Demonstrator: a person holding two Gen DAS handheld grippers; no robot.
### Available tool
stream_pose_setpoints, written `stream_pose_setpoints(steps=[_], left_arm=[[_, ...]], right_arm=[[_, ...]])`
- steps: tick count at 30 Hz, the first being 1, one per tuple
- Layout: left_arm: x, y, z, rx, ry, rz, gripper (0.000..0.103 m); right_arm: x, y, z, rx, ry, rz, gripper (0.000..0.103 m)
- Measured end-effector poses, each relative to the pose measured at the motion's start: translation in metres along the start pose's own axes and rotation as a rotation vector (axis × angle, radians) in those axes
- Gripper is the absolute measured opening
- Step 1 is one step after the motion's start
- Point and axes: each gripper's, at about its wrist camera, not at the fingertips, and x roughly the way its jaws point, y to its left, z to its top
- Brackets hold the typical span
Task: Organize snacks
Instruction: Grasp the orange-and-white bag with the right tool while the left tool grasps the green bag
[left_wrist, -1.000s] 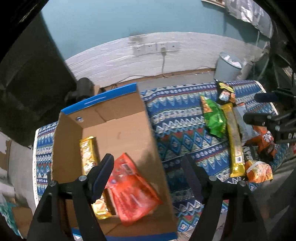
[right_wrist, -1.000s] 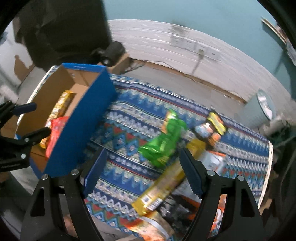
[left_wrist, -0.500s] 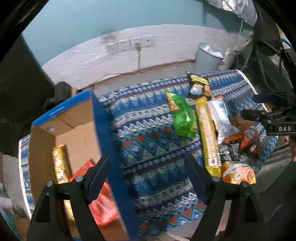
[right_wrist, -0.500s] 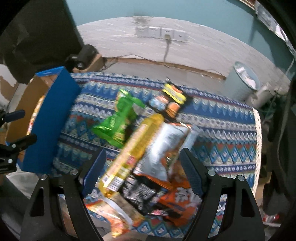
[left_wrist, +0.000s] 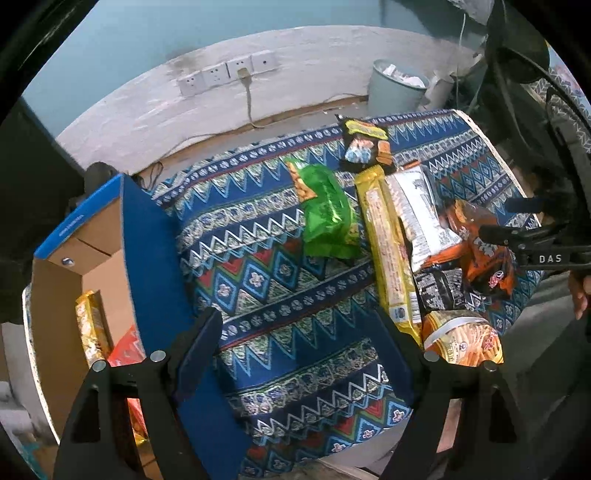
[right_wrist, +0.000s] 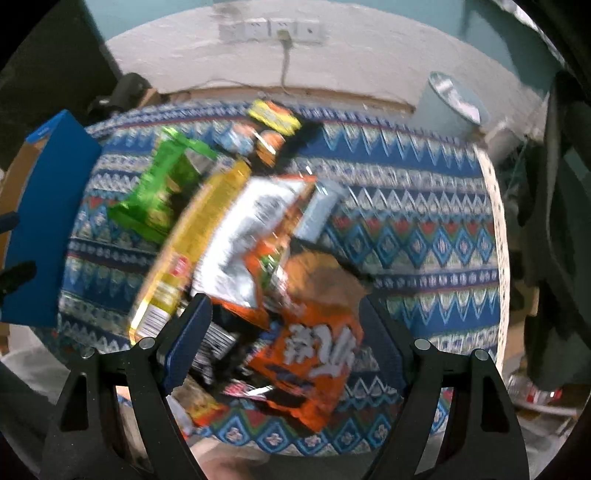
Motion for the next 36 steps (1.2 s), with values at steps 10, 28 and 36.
stream_pose_setpoints(steps=[10, 28, 36], left_arm=[[0.021, -0.015, 0.008, 0.032, 0.045, 0.003, 0.082], [0.063, -0.013, 0.055, -0.051, 0.075, -0.058, 0.082], [0.088, -0.015, 0.078, -0.063, 0.059, -0.043, 0.083]], right_arm=[[0.042, -0.032, -0.024, 0.092, 0.129, -0.001, 0.081], [0.078, -0.040, -0.038, 0.053, 0.151, -0.006, 0.051], [0.061, -0.053, -0.021, 0.079, 0.066, -0.053, 0.051]])
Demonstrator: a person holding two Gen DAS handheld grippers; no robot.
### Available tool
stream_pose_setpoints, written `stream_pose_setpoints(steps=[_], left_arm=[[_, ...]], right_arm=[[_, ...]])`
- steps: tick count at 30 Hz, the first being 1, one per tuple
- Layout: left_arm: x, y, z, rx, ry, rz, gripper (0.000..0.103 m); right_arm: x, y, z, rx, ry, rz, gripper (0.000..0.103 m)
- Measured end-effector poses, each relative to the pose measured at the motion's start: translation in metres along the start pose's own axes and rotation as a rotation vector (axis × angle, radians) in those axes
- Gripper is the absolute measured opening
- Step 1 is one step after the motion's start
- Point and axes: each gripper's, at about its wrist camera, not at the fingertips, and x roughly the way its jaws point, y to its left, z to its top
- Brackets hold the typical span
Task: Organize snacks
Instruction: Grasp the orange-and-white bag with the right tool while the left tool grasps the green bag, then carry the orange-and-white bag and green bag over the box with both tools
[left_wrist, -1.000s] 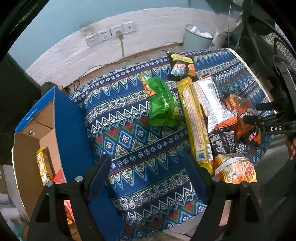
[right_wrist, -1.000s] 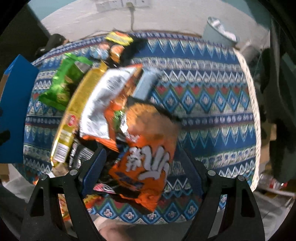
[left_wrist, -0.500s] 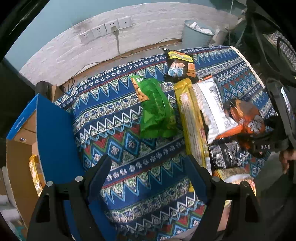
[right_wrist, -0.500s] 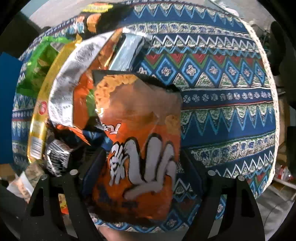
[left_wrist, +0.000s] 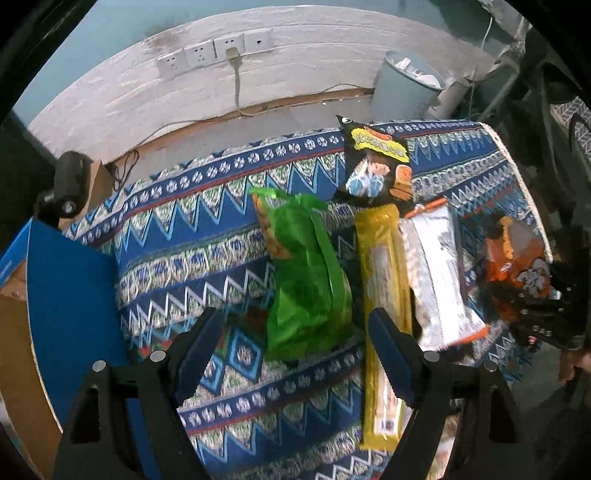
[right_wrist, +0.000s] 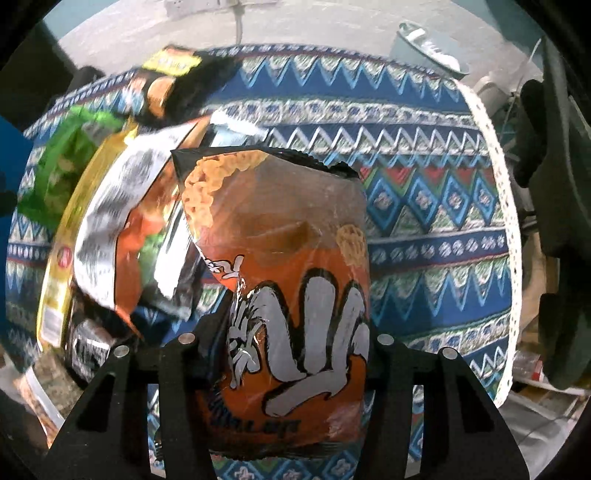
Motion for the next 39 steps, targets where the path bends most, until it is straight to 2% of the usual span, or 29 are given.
stream_pose_setpoints(steps=[6, 10, 17, 18, 19, 20, 21, 28, 39], left_arm=[[0.026, -0.006, 0.017, 0.001, 0.021, 0.037, 0.083], [0.042, -0.010, 0.025, -0.004, 0.039, 0.018, 0.083], [0.060, -0.016, 0.028, 0.024, 0.048, 0.027, 0.083], [0.060, -0.016, 0.028, 0.024, 0.043, 0.025, 0.081], [0.061, -0.016, 0.027, 0.025, 0.041, 0.027, 0.070], [0.063, -0.015, 0.026, 0.027, 0.044, 0.031, 0.054], [0.064, -0.013, 0.025, 0.032, 0.052, 0.029, 0.050], [0.056, -0.011, 0.016, 0.073, 0.023, 0.070, 0.045], [0.012, 0.004, 0.006, 0.048, -0.045, 0.075, 0.043]], right_arm=[[-0.005, -0.005, 0.012, 0.022, -0.015, 0.023, 0.051], [-0.011, -0.010, 0.033, 0.008, -0.027, 0.017, 0.051], [-0.014, 0.000, 0.038, 0.003, -0.042, 0.028, 0.051], [-0.016, 0.001, 0.037, -0.002, -0.045, 0.028, 0.051], [-0.016, 0.002, 0.037, -0.007, -0.048, 0.027, 0.051], [-0.018, 0.004, 0.038, -0.014, -0.053, 0.025, 0.051], [-0.020, 0.006, 0.038, -0.021, -0.059, 0.022, 0.051], [-0.030, 0.022, 0.042, -0.042, -0.086, 0.032, 0.051], [-0.046, 0.042, 0.058, -0.087, -0.131, 0.040, 0.051]])
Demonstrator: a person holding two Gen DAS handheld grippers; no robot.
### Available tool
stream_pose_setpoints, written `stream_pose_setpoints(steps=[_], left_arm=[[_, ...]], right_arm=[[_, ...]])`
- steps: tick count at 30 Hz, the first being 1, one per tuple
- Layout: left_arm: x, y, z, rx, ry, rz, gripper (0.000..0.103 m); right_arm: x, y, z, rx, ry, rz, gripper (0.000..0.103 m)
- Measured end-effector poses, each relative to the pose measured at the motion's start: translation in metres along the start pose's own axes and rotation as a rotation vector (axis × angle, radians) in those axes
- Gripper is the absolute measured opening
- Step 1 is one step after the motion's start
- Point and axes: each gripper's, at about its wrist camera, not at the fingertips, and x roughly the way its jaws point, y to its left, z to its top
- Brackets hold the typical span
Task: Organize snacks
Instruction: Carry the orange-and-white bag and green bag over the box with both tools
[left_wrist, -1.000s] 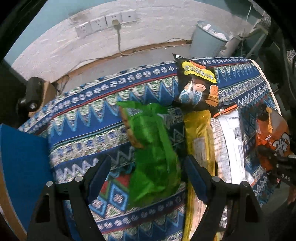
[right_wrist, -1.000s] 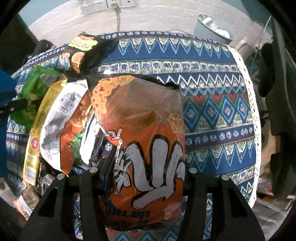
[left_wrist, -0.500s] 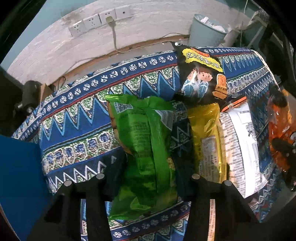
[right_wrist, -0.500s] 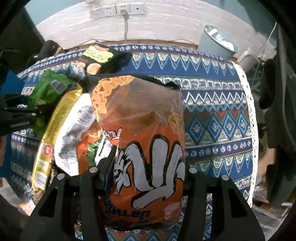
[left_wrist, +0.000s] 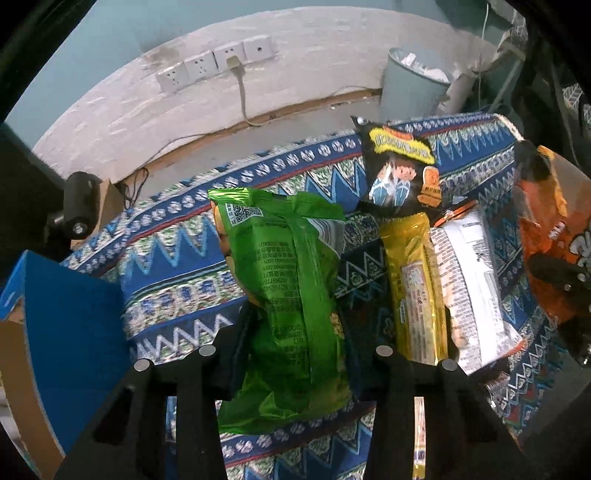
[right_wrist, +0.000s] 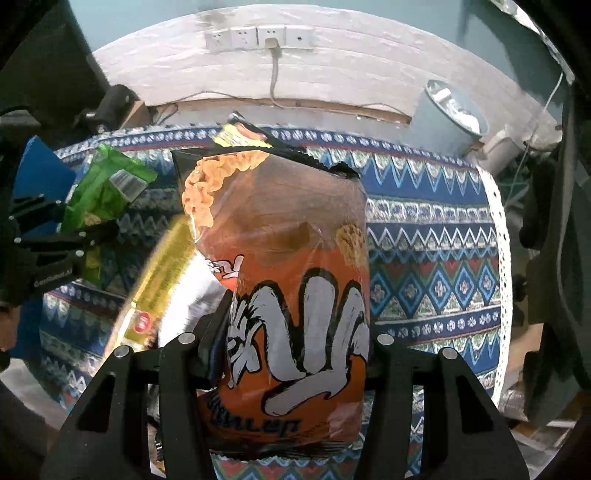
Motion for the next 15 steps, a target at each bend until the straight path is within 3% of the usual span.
stream_pose_setpoints(steps=[15], left_arm=[[-0.078, 0.031, -0.027, -0.056, -0.112, 0.018, 0.043]], right_arm=[[-0.029, 0.051, 0.019, -0.077, -0.072, 0.042, 0.051]])
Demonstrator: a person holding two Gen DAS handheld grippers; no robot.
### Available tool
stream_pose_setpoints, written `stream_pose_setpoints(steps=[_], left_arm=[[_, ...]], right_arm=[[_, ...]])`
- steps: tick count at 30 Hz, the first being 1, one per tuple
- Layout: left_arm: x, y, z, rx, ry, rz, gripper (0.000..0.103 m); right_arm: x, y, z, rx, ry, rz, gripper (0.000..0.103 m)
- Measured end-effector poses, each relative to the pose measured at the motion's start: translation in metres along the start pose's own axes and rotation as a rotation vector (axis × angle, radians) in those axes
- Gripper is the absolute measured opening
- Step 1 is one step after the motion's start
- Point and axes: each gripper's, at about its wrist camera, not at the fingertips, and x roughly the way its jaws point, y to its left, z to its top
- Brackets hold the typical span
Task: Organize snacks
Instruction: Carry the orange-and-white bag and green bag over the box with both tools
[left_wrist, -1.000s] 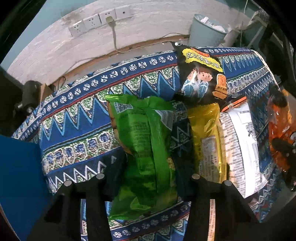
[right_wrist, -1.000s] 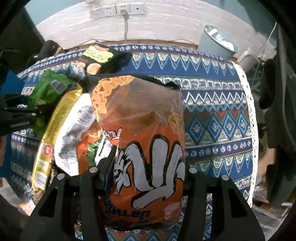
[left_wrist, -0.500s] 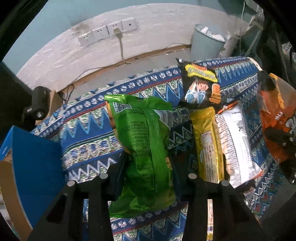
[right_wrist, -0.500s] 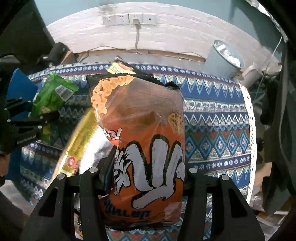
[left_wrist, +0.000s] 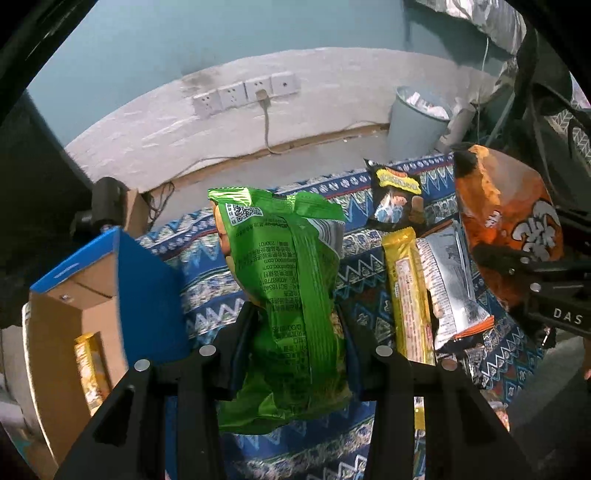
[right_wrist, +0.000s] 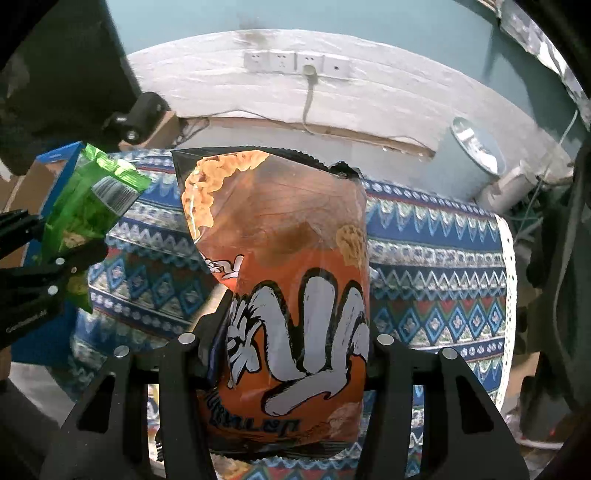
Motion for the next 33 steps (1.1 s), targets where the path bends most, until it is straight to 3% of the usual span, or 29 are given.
stream_pose_setpoints(steps=[14, 33], left_arm=[[-0.057, 0.055, -0.030, -0.095, -0.084, 0.048, 0.043], [-0.099, 0.147, -0.085, -0.258, -0.139, 0.167, 0.043]], right_arm=[[-0.042, 0.072, 0.024, -0.111, -0.096, 0.076, 0.051], [-0.047, 0.191, 0.042, -0.282, -0.096, 0.185, 0.051]])
